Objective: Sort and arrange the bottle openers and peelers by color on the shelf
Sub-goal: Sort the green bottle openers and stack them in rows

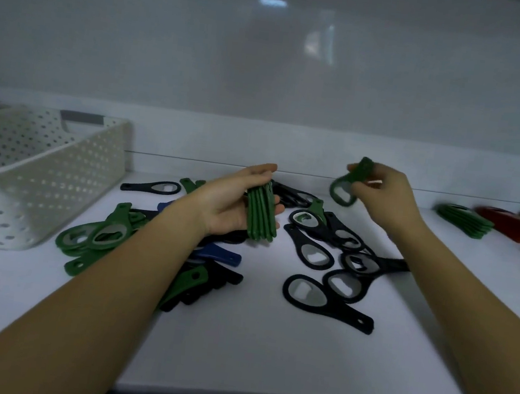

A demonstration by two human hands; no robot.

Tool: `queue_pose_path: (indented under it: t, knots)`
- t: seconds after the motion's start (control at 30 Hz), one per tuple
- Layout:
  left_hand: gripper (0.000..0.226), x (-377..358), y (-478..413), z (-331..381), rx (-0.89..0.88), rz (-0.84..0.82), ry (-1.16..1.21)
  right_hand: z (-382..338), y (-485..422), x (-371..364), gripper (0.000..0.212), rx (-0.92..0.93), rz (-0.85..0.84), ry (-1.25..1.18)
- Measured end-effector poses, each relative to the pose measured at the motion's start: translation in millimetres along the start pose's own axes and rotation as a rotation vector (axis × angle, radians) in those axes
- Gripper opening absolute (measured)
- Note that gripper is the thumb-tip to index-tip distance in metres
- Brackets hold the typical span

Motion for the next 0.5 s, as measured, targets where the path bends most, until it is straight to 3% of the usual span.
queue_pose_path:
  t: [0.13,0.27,0.37,0.5]
  knots:
    - [0.019,-5,3,0,-0.006,-0.011,0.07,-28,22,-21,0.024,0.181,-0.036,-0.206]
    - [0.039,-3,1,5,-0.122,0.015,0.098,-41,46,-51,0.031,0.219,-0.296,-0.42]
    - [0.038,4,2,11,-0.207,0.074,0.023,-41,54,-61,0.034,0.246,-0.456,-0.398]
    - [0.044,-3,7,14,-0.291,-0.032,-0.04,-38,52,-61,0.028,0.219,-0.424,-0.344]
Point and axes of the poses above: each hand's wrist, its own y-axis away from the middle knuckle, its own x-axis out of the back of the hand, z = x × y, the point moved 5 cm from there along -y, towards the middle knuckle, and after that the axes turned 8 degrees about z, right-handed, at the moved point
